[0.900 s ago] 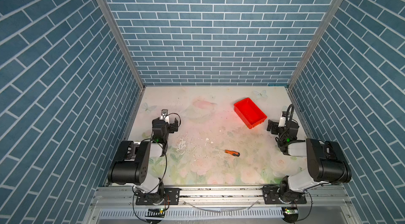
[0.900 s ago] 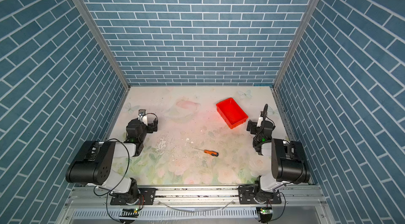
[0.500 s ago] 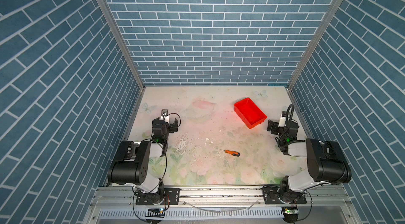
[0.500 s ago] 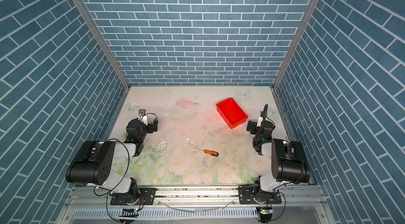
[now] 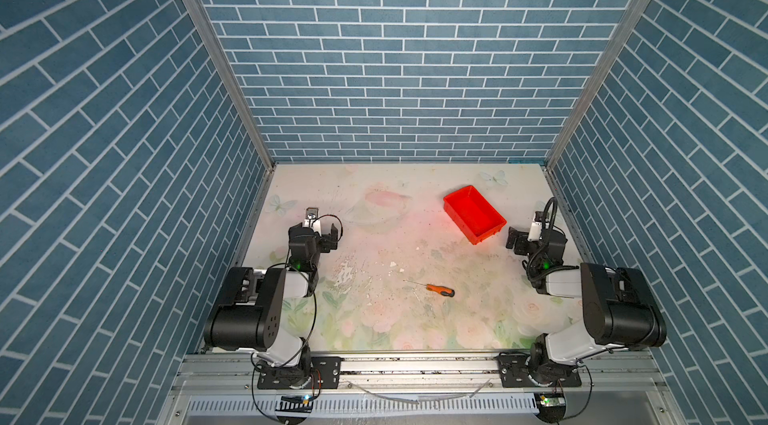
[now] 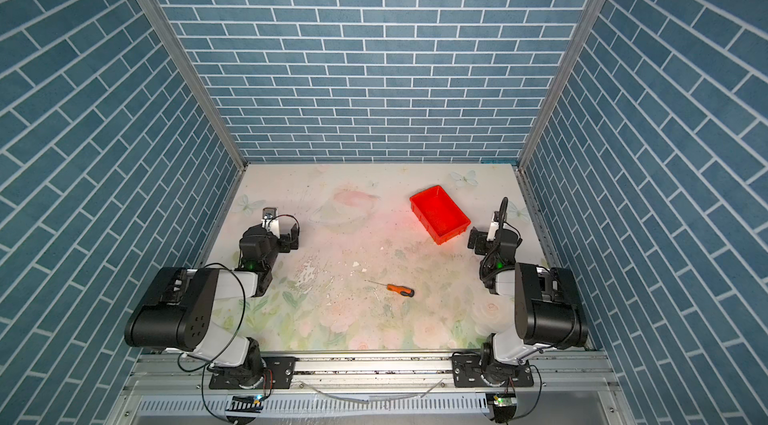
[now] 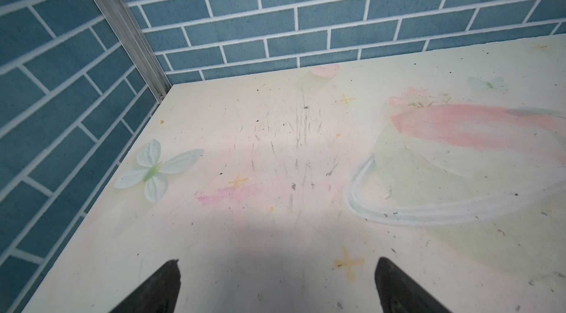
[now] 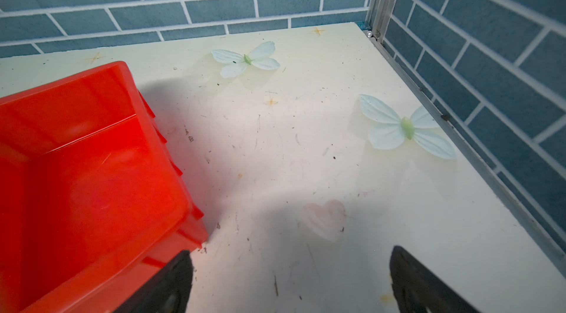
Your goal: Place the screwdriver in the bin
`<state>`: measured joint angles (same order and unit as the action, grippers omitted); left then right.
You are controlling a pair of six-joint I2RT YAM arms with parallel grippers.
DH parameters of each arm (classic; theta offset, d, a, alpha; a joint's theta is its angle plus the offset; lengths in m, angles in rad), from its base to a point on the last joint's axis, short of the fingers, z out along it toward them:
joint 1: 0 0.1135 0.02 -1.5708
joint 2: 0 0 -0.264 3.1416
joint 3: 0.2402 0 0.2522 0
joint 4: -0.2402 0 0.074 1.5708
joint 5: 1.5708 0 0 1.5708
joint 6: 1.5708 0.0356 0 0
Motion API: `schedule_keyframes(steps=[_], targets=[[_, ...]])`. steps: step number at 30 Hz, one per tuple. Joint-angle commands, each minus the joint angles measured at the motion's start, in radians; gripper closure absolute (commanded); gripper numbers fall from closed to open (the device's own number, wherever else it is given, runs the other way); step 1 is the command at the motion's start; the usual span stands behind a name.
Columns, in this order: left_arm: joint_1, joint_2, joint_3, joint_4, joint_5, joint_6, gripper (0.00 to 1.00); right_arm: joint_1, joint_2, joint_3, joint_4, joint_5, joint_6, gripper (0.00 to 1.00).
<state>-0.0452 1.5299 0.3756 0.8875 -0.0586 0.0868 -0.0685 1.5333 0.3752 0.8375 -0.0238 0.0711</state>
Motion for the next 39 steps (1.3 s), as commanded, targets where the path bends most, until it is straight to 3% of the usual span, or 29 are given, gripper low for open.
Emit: schedule_keyframes(steps=[1, 11, 18, 28, 39], targets=[[-0.002, -0.027, -0.011, 0.005, 0.001, 0.011, 0.00, 0.001, -0.028, 0.022, -0.004, -0.011, -0.013, 0.01], [-0.142, -0.390, 0.023, -0.380, -0.021, 0.059, 0.00, 0.020, -0.300, 0.033, -0.223, -0.021, -0.031, 0.01], [-0.325, -0.598, 0.080, -0.680, -0.021, 0.083, 0.00, 0.130, -0.469, 0.106, -0.448, -0.016, -0.092, 0.01], [-0.372, -0.756, 0.204, -1.015, 0.236, 0.125, 0.00, 0.349, -0.562, 0.234, -0.840, -0.153, -0.224, 0.01], [-0.381, -0.926, 0.193, -1.201, 0.496, 0.243, 0.00, 0.685, -0.465, 0.361, -1.157, -0.186, -0.293, 0.01]])
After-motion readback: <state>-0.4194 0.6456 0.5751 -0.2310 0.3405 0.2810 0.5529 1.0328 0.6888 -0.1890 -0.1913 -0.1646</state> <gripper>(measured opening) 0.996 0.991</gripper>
